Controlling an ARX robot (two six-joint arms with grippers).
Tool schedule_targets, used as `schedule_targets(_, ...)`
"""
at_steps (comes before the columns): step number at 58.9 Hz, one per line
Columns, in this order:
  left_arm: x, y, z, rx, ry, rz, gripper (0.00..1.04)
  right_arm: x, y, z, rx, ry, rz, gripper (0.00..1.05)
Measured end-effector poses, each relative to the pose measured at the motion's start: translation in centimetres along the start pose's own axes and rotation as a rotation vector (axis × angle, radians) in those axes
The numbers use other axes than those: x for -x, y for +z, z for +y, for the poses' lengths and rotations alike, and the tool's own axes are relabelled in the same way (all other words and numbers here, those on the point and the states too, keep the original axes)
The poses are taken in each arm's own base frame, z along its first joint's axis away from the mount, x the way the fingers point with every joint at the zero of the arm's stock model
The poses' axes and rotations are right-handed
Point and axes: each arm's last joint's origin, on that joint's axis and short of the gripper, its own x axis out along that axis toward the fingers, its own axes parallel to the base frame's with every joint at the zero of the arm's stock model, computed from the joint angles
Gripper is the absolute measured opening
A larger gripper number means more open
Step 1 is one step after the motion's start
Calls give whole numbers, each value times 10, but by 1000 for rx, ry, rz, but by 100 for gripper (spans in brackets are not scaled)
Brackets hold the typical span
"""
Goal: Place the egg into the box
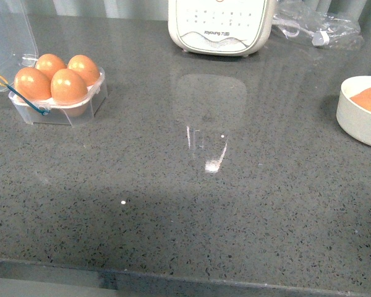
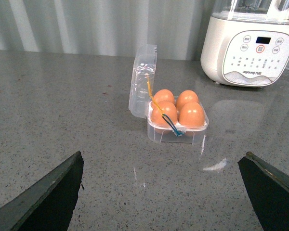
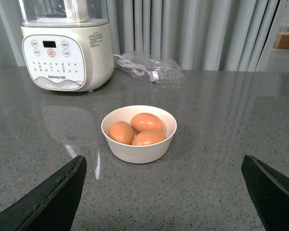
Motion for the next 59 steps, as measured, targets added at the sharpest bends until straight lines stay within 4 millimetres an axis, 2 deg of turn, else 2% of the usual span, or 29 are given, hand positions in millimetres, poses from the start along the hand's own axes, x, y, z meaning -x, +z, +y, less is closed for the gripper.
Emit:
schedule_targets(4, -1, -2, 0, 13, 18, 60, 98, 0, 0, 0, 0, 0, 0, 97)
schedule_targets(8, -2, -5, 0, 44, 71, 383, 98, 0, 0, 0, 0, 0, 0, 97)
schedule_targets(10, -2, -9, 0, 51, 76, 473, 98, 0, 0, 0, 0, 0, 0, 97)
schedule_targets(13, -2, -12, 0, 63, 76, 512, 98, 0, 0, 0, 0, 0, 0, 97)
schedule_targets(23, -7, 12, 0, 90, 53, 442, 98, 0, 0, 0, 0, 0, 0, 97)
schedule_targets(34, -25, 20, 3, 88, 37, 403, 98, 0, 0, 0, 0, 0, 0, 97)
schedule_targets(45, -63, 37, 19, 63, 68, 333, 98, 0, 0, 0, 0, 0, 0, 97)
schedule_targets(59, -128, 54, 61, -50, 192, 285, 98, 0, 0, 0, 0, 0, 0, 97)
